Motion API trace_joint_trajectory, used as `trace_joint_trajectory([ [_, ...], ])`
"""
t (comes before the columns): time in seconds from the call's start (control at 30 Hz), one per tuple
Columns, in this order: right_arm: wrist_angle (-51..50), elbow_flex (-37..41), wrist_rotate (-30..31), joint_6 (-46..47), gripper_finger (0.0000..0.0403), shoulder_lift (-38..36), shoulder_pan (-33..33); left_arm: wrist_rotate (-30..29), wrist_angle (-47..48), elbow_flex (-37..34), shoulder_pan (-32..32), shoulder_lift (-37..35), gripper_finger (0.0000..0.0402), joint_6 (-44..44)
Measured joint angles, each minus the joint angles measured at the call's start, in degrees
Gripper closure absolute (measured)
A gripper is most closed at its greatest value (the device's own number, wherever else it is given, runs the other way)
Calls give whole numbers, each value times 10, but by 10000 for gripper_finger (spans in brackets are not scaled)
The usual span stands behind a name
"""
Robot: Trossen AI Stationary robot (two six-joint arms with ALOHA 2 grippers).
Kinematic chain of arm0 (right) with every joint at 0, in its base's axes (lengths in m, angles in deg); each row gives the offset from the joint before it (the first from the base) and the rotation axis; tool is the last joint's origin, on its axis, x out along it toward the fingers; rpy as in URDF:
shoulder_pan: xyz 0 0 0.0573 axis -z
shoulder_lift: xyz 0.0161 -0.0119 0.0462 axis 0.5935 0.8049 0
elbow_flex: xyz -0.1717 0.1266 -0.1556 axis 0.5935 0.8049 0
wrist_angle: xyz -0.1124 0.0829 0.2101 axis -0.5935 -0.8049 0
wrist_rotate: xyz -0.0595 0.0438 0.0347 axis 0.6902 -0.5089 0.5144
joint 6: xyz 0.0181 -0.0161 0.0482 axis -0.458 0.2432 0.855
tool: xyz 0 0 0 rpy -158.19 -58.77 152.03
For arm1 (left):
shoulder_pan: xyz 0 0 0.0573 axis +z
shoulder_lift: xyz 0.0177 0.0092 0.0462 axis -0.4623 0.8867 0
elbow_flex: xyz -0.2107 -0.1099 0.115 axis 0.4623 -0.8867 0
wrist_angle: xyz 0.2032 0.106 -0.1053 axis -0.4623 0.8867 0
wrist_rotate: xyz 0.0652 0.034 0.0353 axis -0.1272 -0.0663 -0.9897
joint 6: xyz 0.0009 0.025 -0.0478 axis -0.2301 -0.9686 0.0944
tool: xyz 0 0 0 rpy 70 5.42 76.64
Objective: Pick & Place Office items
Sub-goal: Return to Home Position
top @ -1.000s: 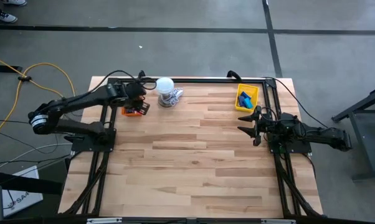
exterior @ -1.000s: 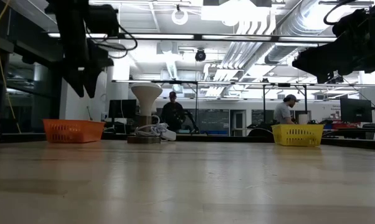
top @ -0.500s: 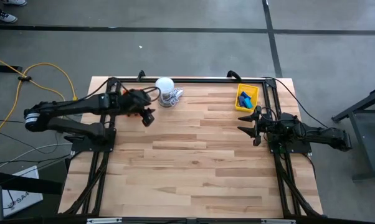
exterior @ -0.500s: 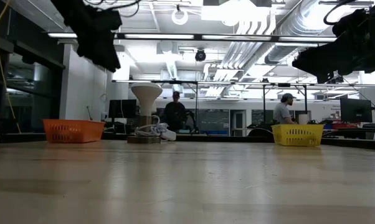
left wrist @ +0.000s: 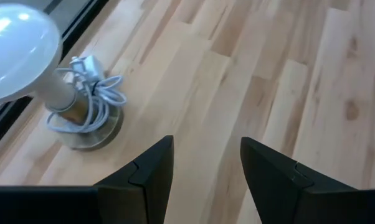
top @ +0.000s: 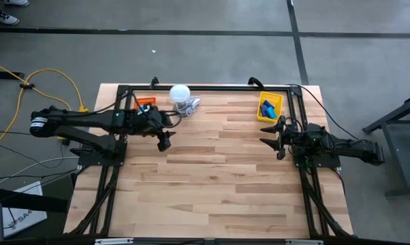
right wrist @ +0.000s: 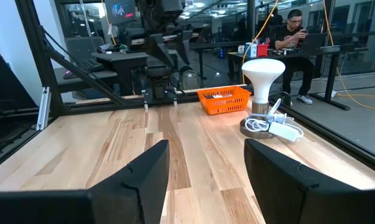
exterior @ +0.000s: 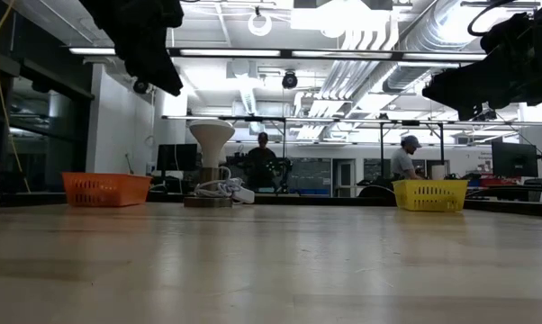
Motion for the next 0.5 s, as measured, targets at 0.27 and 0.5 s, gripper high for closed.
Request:
trace_joint_trajectory([
  [0.27, 0, 0, 0, 0, 208, 0, 0, -1, -14, 0, -30, 3, 224, 25],
  [0.5, 0, 0, 0, 0, 208, 0, 0, -66, -47, -40, -108, -2, 224, 39],
])
